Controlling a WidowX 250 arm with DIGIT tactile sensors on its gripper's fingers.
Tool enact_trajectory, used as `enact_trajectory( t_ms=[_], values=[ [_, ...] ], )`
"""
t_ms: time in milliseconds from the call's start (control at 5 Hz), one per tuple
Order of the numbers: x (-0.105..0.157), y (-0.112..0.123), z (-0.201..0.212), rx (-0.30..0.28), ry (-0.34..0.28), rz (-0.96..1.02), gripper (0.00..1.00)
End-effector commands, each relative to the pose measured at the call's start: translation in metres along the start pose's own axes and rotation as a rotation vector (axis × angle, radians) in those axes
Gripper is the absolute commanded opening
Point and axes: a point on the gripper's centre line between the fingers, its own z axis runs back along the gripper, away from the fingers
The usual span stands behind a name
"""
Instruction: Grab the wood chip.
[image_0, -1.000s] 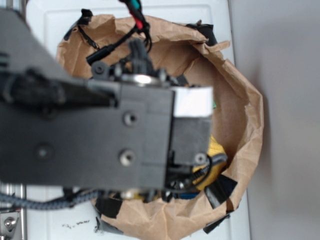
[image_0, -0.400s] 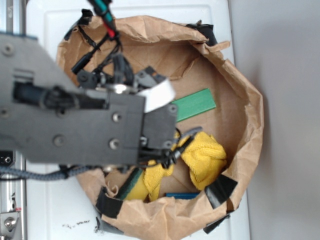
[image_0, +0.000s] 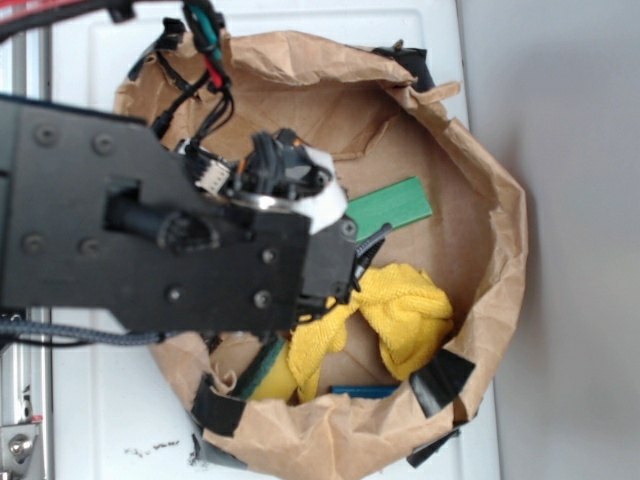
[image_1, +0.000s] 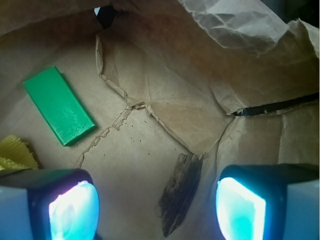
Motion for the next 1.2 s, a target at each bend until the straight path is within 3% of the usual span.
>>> enact_trajectory(
  t_ms=[0, 200, 600, 800, 1000],
  values=[
    [0.006, 0.005, 0.007, -0.030, -0.017, 0.017, 1.00],
    [0.006, 0.005, 0.007, -0.030, -0.017, 0.017, 1.00],
    [0.000, 0.013, -0.025, -0.130, -0.029, -0.054, 1.00],
    [-0.003, 0.016, -0.040, -0.153, -0.034, -0.087, 1.00],
    [-0.002, 0.019, -0.050, -0.145, 0.005, -0.140, 1.00]
  ],
)
